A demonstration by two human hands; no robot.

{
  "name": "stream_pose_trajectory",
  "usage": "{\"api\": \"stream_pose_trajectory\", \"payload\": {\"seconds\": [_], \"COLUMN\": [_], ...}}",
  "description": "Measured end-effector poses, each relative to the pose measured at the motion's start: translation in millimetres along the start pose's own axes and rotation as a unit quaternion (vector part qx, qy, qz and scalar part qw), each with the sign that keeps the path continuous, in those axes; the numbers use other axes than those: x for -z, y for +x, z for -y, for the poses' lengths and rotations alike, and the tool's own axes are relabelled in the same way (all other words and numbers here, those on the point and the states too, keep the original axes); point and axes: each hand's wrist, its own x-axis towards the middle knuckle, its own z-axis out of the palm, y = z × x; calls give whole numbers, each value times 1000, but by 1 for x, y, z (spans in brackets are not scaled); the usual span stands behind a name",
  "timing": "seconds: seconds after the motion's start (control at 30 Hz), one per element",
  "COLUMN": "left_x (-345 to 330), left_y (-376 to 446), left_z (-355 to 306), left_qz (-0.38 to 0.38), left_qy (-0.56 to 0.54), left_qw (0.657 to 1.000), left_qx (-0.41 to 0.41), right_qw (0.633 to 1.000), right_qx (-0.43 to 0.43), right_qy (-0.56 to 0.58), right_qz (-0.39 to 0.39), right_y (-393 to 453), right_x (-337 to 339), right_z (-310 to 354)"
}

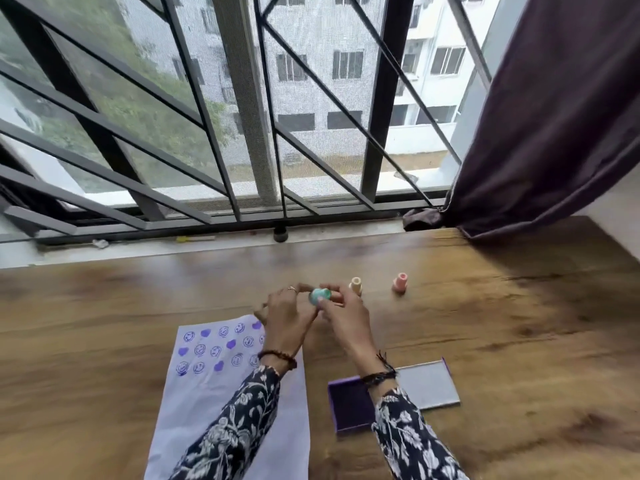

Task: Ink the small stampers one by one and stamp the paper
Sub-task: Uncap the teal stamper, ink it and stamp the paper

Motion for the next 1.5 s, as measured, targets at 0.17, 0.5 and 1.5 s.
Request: {"api": "stream_pose_trajectory", "payload": {"seconds": [0.17, 0.5, 1.5], "left_x": [29, 28, 13], "left_y": [-48, -106, -127], "left_z": [-20, -31, 19], "left_qz": [73, 104, 208], "left_qy": [-318, -348, -203], "left_qw": [945, 931, 954], "left_qx": [22, 44, 75], "right_qw": [988, 875, 884], "right_qx": [-10, -195, 58], "right_qy": [152, 434, -450], "right_qz": [19, -82, -115], "right_y": [-51, -108, -146], "right_x": [27, 53, 39], "right_z": [6, -13, -58]}}
